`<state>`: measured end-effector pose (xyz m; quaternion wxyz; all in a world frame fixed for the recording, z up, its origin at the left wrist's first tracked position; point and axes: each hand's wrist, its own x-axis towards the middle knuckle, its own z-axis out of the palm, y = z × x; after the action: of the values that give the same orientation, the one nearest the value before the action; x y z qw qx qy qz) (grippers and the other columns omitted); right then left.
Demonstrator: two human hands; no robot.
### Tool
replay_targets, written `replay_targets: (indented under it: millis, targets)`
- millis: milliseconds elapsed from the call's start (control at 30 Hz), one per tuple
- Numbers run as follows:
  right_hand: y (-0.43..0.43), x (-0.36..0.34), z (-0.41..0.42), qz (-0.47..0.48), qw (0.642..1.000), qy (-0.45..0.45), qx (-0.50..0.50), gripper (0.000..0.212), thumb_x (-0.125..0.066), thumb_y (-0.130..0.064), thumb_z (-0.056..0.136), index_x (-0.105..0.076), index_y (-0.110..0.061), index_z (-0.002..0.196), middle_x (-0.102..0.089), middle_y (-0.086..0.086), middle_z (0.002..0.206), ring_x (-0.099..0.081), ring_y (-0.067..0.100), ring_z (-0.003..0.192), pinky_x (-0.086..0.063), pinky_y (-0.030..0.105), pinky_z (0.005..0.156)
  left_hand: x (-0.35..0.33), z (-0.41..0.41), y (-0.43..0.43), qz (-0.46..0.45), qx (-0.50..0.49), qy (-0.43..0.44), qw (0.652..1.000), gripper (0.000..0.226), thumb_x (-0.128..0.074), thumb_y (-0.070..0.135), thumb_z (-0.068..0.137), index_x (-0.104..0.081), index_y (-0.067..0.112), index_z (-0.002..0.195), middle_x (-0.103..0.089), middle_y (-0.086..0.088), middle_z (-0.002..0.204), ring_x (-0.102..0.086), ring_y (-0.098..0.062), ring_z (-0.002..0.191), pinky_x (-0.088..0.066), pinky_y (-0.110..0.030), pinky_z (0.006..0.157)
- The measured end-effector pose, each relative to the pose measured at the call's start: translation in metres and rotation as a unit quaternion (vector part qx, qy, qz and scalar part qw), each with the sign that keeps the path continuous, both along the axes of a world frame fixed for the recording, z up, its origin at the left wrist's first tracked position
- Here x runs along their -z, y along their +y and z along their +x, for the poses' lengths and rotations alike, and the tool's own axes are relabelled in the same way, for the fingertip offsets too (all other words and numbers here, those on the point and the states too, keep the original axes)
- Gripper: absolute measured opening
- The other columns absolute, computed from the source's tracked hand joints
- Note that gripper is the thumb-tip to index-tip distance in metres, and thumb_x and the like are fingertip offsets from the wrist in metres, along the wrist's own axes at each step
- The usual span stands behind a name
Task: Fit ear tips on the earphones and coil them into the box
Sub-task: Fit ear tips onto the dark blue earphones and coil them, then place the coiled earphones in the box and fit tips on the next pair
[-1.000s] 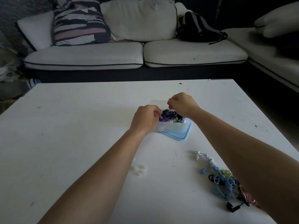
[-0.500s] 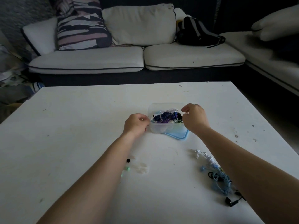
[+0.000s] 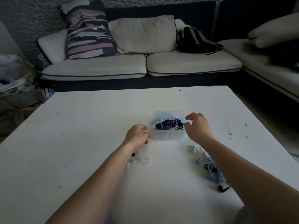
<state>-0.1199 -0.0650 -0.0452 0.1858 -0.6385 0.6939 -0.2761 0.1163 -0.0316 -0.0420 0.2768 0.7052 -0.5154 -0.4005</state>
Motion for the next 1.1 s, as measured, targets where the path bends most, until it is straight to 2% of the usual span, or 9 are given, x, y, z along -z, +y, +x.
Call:
replay_targets:
  millis: [100, 200, 267, 433, 633, 767, 900, 967, 1100]
  targets:
    - [0.014, -0.004, -0.007, -0.001, 1.000, -0.003, 0.007, 0.037, -0.049, -0.008, 0.092, -0.061, -0.012, 0.127, -0.057, 0.010, 0.128, -0.055, 0.026, 0.115, -0.043, 0.032, 0.092, -0.001, 0.004, 0.020, 0.001, -0.006, -0.015, 1.000, 0.025, -0.056, 0.016, 0.088, -0.067, 0.019, 0.110, -0.073, 0.002, 0.092, -0.069, -0.014, 0.068, -0.056, -0.034, 0.065]
    - [0.027, -0.004, -0.020, 0.020, 1.000, -0.003, 0.007, 0.038, -0.042, -0.002, 0.093, -0.064, -0.011, 0.122, -0.064, 0.008, 0.123, -0.057, 0.026, 0.113, -0.043, 0.029, 0.088, 0.000, -0.003, 0.038, 0.002, 0.011, -0.034, 0.999, 0.019, -0.053, 0.016, 0.091, -0.070, 0.017, 0.101, -0.073, 0.003, 0.089, -0.064, -0.011, 0.062, -0.046, -0.020, 0.049]
    - [0.034, -0.002, -0.032, 0.059, 0.998, 0.001, -0.006, 0.035, -0.042, -0.001, 0.093, -0.068, -0.016, 0.112, -0.068, 0.005, 0.118, -0.060, 0.025, 0.108, -0.045, 0.029, 0.085, 0.001, -0.017, 0.046, 0.006, 0.044, -0.041, 0.998, 0.015, -0.055, 0.015, 0.091, -0.069, 0.018, 0.095, -0.074, 0.001, 0.088, -0.062, -0.011, 0.061, -0.045, -0.019, 0.045]
    - [0.050, 0.000, -0.075, 0.162, 0.984, 0.014, -0.070, 0.025, -0.056, -0.001, 0.091, -0.068, -0.022, 0.094, -0.074, 0.001, 0.100, -0.065, 0.019, 0.091, -0.047, 0.027, 0.078, 0.015, -0.070, 0.058, 0.000, 0.177, -0.070, 0.982, 0.011, -0.064, 0.018, 0.087, -0.068, 0.024, 0.096, -0.066, 0.010, 0.089, -0.061, -0.006, 0.073, -0.045, -0.017, 0.061]
    - [0.061, 0.005, -0.108, 0.168, 0.976, 0.087, -0.107, 0.007, -0.072, -0.021, 0.088, -0.072, -0.021, 0.095, -0.072, -0.003, 0.099, -0.064, 0.013, 0.089, -0.047, 0.022, 0.075, 0.037, -0.132, 0.060, -0.019, 0.218, -0.109, 0.970, 0.031, -0.066, 0.022, 0.084, -0.061, 0.024, 0.115, -0.064, 0.009, 0.101, -0.062, -0.013, 0.096, -0.052, -0.029, 0.088]
    - [0.060, 0.015, -0.100, 0.169, 0.974, 0.103, -0.109, 0.024, -0.066, -0.035, 0.093, -0.070, -0.019, 0.111, -0.071, -0.001, 0.109, -0.063, 0.016, 0.098, -0.049, 0.028, 0.084, 0.044, -0.153, 0.054, -0.060, 0.224, -0.167, 0.958, 0.030, -0.067, 0.026, 0.087, -0.063, 0.022, 0.116, -0.068, 0.002, 0.104, -0.063, -0.019, 0.097, -0.053, -0.034, 0.087]
    - [0.055, 0.029, -0.083, 0.191, 0.968, 0.123, -0.107, 0.042, -0.061, -0.041, 0.094, -0.058, -0.019, 0.130, -0.067, 0.002, 0.122, -0.061, 0.023, 0.109, -0.051, 0.038, 0.093, 0.044, -0.161, 0.049, -0.069, 0.221, -0.184, 0.955, 0.013, -0.067, 0.025, 0.085, -0.070, 0.026, 0.097, -0.071, 0.003, 0.100, -0.066, -0.019, 0.093, -0.054, -0.033, 0.082]
    - [0.052, 0.031, -0.077, 0.196, 0.964, 0.143, -0.109, 0.041, -0.064, -0.036, 0.092, -0.058, -0.018, 0.129, -0.065, 0.003, 0.122, -0.060, 0.023, 0.109, -0.052, 0.037, 0.090, 0.045, -0.159, 0.046, -0.054, 0.223, -0.174, 0.958, 0.011, -0.067, 0.022, 0.082, -0.068, 0.029, 0.091, -0.072, 0.004, 0.099, -0.066, -0.019, 0.093, -0.054, -0.032, 0.082]
    - [0.046, 0.025, -0.069, 0.201, 0.963, 0.129, -0.124, 0.032, -0.069, -0.026, 0.083, -0.067, -0.021, 0.115, -0.070, 0.000, 0.110, -0.060, 0.017, 0.090, -0.046, 0.026, 0.070, 0.048, -0.147, 0.043, -0.027, 0.222, -0.133, 0.965, 0.017, -0.073, 0.028, 0.077, -0.069, 0.028, 0.094, -0.070, 0.010, 0.092, -0.066, -0.014, 0.089, -0.054, -0.031, 0.084]
